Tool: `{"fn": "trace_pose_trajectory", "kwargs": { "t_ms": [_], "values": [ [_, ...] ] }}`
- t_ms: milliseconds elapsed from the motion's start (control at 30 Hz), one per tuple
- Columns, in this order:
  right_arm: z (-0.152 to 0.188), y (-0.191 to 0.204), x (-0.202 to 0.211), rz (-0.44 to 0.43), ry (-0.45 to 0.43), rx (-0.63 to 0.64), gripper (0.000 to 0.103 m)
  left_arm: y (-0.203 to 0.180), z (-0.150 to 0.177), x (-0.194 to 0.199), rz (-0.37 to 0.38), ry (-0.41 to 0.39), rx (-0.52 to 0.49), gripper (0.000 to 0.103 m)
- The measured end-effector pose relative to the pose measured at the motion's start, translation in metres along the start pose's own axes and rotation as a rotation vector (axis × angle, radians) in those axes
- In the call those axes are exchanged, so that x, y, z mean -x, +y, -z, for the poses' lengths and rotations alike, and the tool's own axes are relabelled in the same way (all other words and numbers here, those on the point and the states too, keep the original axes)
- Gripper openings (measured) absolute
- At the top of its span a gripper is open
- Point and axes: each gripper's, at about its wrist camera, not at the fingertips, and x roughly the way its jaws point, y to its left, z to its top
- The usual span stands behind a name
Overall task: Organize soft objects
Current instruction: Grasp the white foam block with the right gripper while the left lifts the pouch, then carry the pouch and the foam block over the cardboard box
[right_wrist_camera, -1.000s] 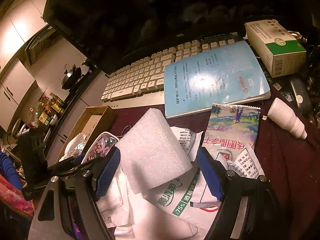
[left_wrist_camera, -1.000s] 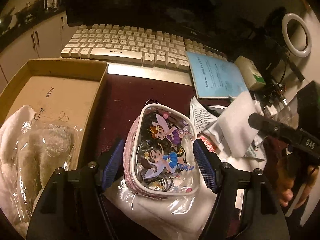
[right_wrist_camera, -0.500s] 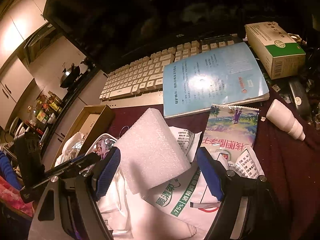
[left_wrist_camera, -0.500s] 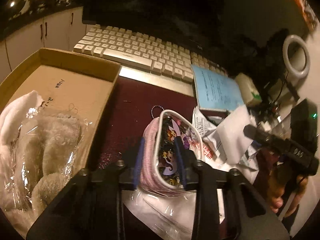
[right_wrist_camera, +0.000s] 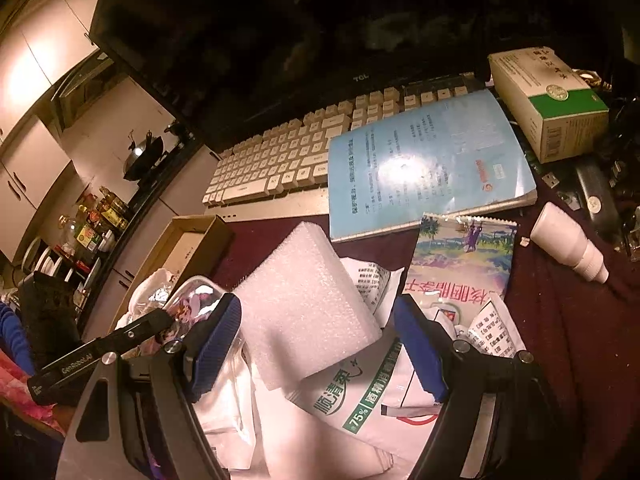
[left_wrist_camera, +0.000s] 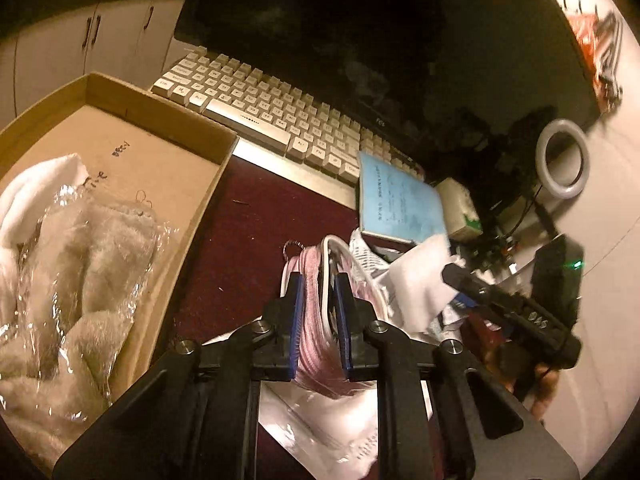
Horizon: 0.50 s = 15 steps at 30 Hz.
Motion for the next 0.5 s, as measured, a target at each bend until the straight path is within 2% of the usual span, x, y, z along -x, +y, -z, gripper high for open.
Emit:
{"fn": "trace_pose_trajectory", "kwargs": {
  "t_ms": [33, 100, 167, 267, 500],
  "values": [
    [-0.001, 0.001, -0.001, -0.006, 0.004, 0.004, 0.075, 0.001, -0.001, 0.003, 0.006, -0.007, 0.015, 0.014],
    [-0.001, 0.003, -0.002, -0.011, 0.020, 0.017, 0.049, 0.003, -0.003, 0.011, 0.028, -0.022, 0.036, 0.014],
    [0.000, 0.002, -0.004, 0.003, 0.040, 0.017, 0.035, 0.003, -0.004, 0.019, 0.036, -0.045, 0.036, 0.014],
    [0.003, 0.001, -0.004, -0.030, 0.055, 0.004, 0.025, 0.004, -0.003, 0.025, 0.036, -0.051, 0.040, 0.014],
    [0.005, 0.014, 0.002, -0.052, 0.039, 0.020, 0.018, 0.013, 0.003, 0.037, 0.045, -0.058, 0.073, 0.014]
  ]
}}
